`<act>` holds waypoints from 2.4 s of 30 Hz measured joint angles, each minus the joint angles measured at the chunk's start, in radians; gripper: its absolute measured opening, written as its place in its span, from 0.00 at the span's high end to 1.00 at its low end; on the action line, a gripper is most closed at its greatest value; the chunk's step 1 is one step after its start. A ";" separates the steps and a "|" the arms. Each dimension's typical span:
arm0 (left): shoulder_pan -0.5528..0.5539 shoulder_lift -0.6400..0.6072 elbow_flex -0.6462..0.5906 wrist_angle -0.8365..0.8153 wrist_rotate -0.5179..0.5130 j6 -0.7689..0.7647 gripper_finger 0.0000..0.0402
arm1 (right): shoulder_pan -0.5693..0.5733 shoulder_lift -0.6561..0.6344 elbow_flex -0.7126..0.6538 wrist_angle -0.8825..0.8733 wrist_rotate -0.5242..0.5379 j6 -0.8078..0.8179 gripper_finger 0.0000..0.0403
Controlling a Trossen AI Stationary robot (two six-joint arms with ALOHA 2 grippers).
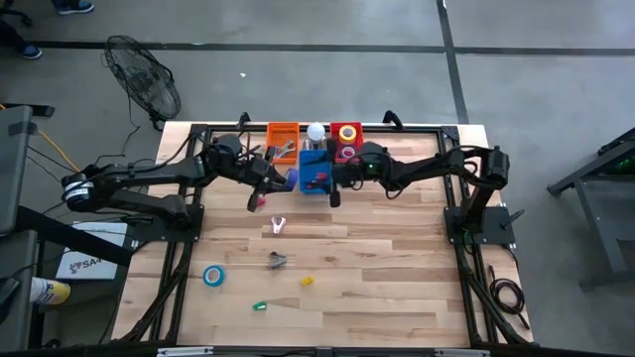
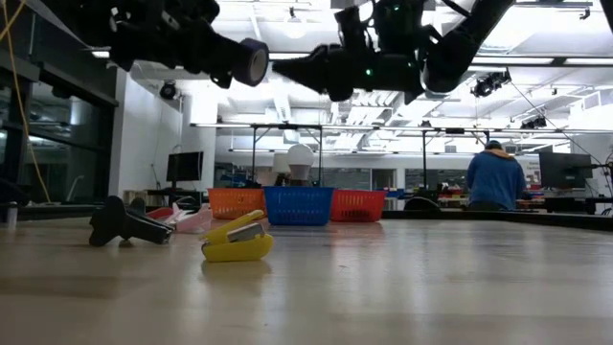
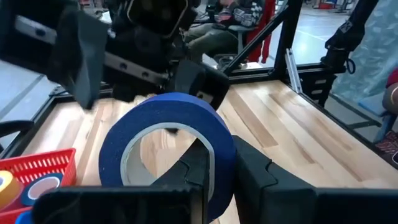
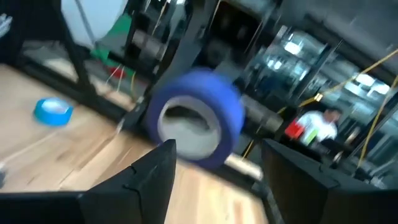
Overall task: Pick and place Stapler, Stapler remover, tape
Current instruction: Put the purple tape into the red basket
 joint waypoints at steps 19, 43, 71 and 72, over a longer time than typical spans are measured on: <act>0.000 0.000 0.000 0.041 0.021 0.000 0.91 | 0.010 0.000 0.039 0.010 0.002 0.007 0.44; 0.000 0.000 0.000 0.046 0.017 0.005 0.91 | 0.010 0.008 0.060 0.003 -0.002 -0.008 0.44; 0.000 0.000 0.000 0.105 0.033 0.012 0.91 | 0.009 0.016 0.060 0.027 0.007 -0.028 0.44; 0.000 0.000 0.000 0.108 0.038 0.011 0.91 | 0.009 0.016 0.060 0.028 0.010 -0.028 0.44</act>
